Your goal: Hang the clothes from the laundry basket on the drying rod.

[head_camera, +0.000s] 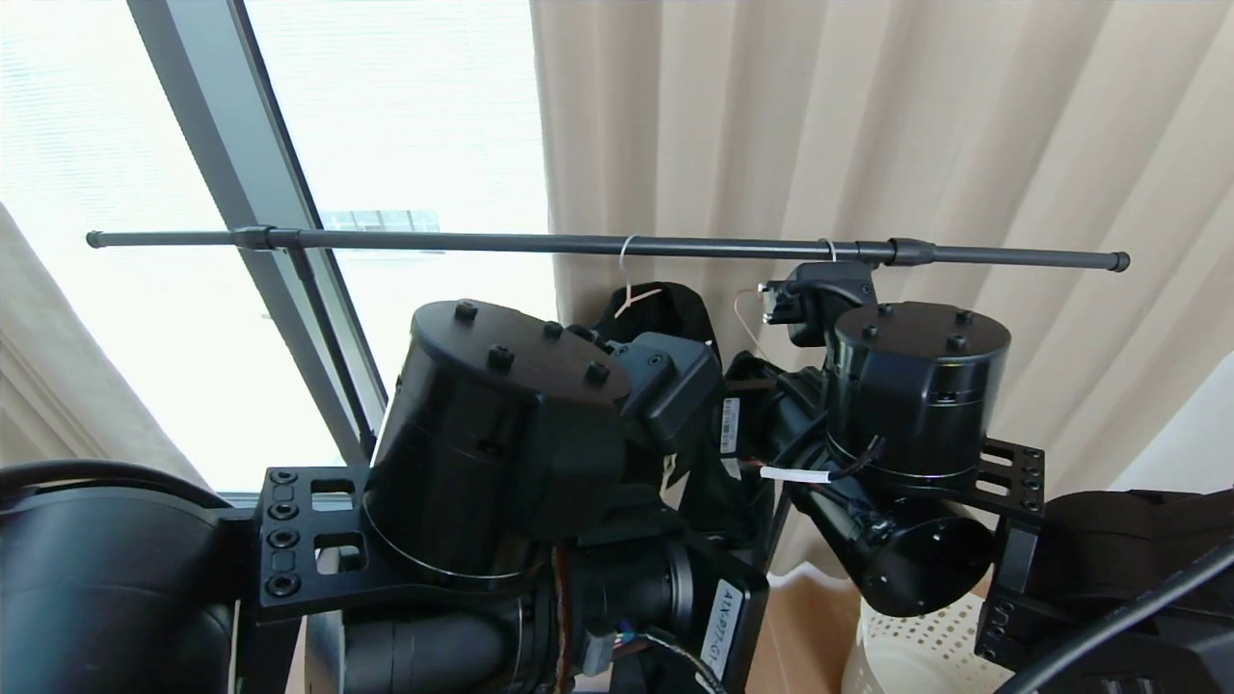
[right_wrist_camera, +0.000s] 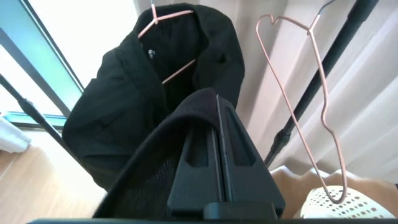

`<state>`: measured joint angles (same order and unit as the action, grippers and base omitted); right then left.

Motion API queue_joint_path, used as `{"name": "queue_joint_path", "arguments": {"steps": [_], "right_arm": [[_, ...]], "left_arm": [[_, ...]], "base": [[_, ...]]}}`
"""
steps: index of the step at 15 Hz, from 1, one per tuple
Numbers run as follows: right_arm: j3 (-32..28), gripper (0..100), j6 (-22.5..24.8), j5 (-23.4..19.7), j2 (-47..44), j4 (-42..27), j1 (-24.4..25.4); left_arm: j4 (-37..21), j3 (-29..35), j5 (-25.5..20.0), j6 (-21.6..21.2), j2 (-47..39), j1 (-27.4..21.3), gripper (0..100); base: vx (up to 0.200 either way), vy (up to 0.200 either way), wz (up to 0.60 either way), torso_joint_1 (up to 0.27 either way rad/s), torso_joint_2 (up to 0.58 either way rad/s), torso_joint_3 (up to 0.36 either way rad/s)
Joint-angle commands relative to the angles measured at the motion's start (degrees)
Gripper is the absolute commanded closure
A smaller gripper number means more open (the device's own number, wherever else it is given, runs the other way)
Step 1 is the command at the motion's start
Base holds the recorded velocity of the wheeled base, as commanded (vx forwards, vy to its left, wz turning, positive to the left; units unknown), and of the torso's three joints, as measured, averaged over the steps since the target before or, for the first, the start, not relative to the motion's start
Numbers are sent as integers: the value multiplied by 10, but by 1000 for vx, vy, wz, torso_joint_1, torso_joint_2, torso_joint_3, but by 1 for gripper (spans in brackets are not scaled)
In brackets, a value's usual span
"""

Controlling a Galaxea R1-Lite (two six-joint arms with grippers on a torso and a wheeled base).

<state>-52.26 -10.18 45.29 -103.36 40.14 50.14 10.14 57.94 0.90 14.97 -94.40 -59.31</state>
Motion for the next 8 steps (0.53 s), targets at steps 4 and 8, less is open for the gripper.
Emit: {"name": "queue_joint_path", "arguments": {"steps": [4,8], "right_arm": [[9,100,12,15,36,-9,-14],[74,100,90,13,127,-9,-29]], "left_arm": [[-2,5,55,-6,-10,36,100],[0,-5,63,-36,-8,107,100]], "base": [[0,0,0,0,0,0],[0,0,0,0,0,0]]}}
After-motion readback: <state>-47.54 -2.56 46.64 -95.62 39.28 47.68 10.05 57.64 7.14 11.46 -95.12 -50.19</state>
